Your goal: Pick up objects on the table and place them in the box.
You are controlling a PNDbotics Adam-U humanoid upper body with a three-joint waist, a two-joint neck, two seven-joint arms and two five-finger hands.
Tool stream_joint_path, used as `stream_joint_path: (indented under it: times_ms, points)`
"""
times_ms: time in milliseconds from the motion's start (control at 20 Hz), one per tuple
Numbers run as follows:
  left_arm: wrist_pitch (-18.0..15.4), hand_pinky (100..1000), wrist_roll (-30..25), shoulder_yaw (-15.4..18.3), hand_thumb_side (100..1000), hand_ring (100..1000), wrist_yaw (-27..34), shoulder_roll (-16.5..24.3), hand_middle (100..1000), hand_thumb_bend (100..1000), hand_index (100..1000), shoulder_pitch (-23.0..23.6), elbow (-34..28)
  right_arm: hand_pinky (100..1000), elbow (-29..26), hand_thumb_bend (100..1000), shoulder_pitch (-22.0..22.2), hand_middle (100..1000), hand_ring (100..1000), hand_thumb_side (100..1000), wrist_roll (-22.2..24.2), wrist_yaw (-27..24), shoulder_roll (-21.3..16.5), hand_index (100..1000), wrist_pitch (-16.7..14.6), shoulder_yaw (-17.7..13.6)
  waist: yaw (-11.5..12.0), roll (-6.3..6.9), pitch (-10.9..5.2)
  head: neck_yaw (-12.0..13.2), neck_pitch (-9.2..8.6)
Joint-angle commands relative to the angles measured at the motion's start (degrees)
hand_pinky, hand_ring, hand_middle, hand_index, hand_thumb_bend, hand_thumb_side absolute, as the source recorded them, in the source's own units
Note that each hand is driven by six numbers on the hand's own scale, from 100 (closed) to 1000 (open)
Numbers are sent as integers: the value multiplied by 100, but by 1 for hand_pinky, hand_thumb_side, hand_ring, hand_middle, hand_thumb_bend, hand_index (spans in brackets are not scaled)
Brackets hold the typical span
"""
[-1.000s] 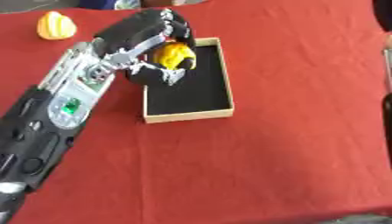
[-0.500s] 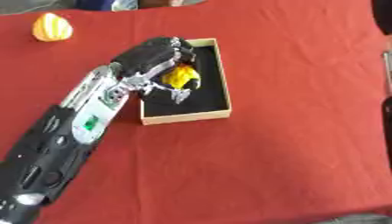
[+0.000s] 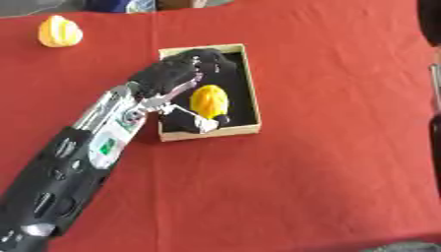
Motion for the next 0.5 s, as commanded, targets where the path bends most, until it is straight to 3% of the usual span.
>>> stream_joint_path:
  times_ms: [50, 150, 300, 400, 500]
  points:
    - [50, 1000, 101, 121, 472, 1000, -138, 124, 851, 498, 953, -62, -213, 949, -101, 100, -42, 788, 977, 749, -7, -46, -87, 871, 14, -76, 5, -26, -168, -11, -56]
    - [79, 995, 125, 167, 468, 1000, -99, 144, 838, 472, 944, -51, -304, 949, -96, 100, -30, 788, 977, 750, -7, -48, -86, 871, 14, -78, 9, -32, -174, -6, -61]
    - [204, 943, 233, 262, 374, 964, 118, 297, 801, 364, 906, -42, -641, 948, -92, 100, -26, 788, 977, 748, -6, -49, -90, 870, 10, -79, 16, -39, -186, -11, -54]
    - [340, 918, 259, 357, 385, 941, 385, 549, 782, 300, 888, -61, -938, 948, -96, 100, -12, 788, 976, 746, -13, -44, -120, 870, -1, -86, 44, -33, -203, -48, -15]
    - [560, 913, 167, 541, 375, 937, 798, 994, 782, 290, 879, -114, -1195, 947, -105, 100, 8, 788, 975, 744, -30, -31, -162, 870, -16, -100, 83, -20, -222, -104, 28]
